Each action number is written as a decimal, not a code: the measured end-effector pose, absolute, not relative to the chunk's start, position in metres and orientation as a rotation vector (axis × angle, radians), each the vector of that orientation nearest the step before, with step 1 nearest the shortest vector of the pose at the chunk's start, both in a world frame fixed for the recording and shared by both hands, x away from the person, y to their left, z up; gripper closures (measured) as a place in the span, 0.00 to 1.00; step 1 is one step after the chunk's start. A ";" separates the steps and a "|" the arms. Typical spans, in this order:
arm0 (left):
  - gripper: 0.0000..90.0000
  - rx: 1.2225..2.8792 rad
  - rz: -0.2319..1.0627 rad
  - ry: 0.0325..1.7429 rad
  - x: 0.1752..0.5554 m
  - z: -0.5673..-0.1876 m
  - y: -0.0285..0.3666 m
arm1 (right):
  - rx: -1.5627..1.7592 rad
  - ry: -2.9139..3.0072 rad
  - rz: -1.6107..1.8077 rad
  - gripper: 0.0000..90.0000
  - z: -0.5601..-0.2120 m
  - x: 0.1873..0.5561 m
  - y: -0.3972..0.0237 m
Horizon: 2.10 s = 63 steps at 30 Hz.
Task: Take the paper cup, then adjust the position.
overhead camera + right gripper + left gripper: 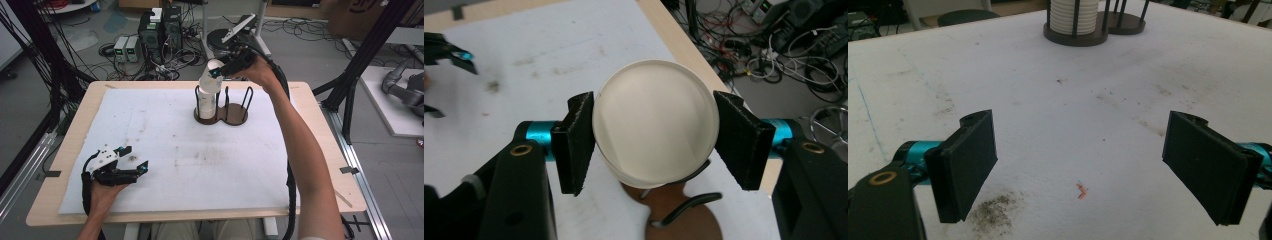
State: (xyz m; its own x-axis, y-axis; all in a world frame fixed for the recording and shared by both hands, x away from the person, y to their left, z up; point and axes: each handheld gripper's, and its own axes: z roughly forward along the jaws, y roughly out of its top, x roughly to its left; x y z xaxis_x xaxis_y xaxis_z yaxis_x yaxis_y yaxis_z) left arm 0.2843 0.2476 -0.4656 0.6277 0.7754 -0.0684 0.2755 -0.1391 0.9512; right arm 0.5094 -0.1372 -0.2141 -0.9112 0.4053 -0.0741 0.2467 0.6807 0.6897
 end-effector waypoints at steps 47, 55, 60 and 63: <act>0.16 1.716 0.555 0.858 0.283 -0.465 0.247 | 0.415 2.406 1.597 0.42 -0.338 0.327 -0.186; 0.16 1.689 0.555 0.863 0.282 -0.465 0.249 | 0.375 2.438 1.581 0.42 -0.349 0.323 -0.179; 0.16 1.687 0.559 0.854 0.282 -0.466 0.249 | 0.375 2.433 1.599 0.42 -0.350 0.325 -0.177; 0.16 1.683 0.553 0.858 0.282 -0.466 0.250 | 0.368 2.435 1.592 0.42 -0.350 0.326 -0.176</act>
State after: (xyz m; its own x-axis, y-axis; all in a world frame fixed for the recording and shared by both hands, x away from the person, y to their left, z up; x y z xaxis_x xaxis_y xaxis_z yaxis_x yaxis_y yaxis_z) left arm 0.2817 0.2495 -0.4656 0.6271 0.7759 -0.0685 0.2580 -0.1240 0.9582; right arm 0.3256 -0.1757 -0.3499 -0.9470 0.3190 -0.0372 0.0938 0.3855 0.9179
